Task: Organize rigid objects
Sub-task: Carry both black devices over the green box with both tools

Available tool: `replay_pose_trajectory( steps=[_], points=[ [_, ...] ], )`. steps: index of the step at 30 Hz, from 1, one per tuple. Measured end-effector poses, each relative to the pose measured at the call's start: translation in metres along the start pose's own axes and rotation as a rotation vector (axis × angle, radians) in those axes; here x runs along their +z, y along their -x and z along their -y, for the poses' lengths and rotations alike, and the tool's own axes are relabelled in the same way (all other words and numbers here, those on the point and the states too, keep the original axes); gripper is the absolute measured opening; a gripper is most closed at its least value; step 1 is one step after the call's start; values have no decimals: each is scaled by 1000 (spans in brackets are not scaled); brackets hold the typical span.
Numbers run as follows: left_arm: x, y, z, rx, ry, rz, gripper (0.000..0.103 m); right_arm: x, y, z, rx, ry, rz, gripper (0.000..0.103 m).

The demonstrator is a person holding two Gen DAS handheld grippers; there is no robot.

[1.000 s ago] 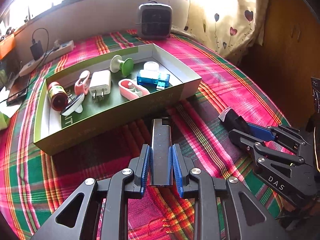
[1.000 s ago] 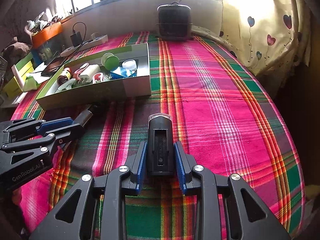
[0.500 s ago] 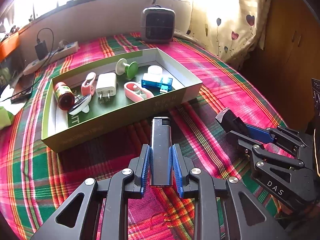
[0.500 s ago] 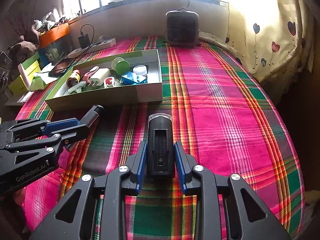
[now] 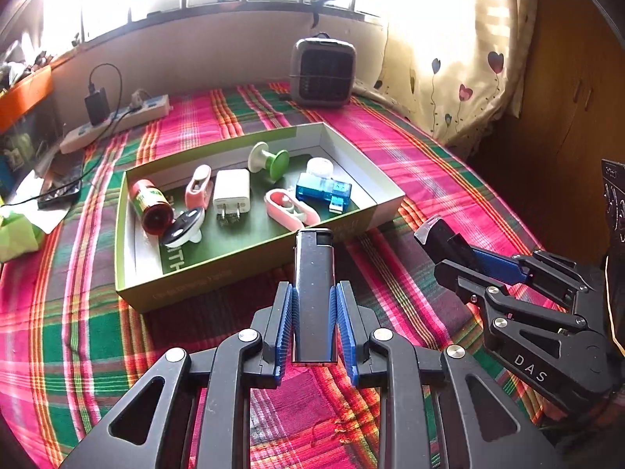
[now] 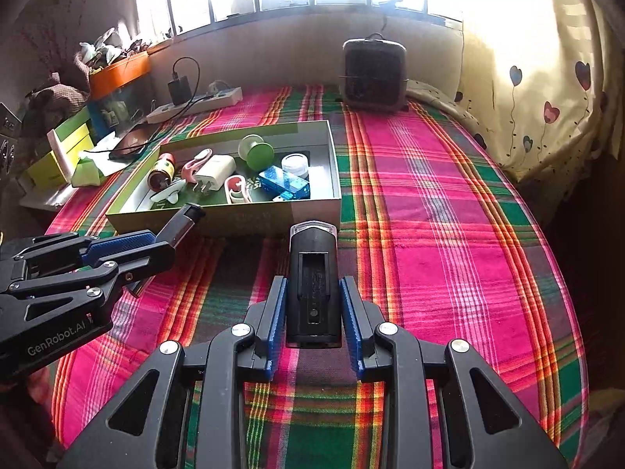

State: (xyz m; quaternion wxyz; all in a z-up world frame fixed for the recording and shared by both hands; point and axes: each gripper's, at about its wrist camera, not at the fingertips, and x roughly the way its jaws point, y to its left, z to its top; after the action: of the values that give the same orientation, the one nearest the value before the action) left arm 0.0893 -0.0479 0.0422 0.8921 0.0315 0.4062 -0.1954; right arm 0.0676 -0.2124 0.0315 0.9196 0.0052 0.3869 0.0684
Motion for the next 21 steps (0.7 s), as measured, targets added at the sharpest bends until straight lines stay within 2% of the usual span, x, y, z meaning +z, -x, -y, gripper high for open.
replay_pose_trajectory(
  steps=[21],
  points=[
    [30,0,-34,41,52,40,22,45,-15,-10,31,42,27,29]
  ],
)
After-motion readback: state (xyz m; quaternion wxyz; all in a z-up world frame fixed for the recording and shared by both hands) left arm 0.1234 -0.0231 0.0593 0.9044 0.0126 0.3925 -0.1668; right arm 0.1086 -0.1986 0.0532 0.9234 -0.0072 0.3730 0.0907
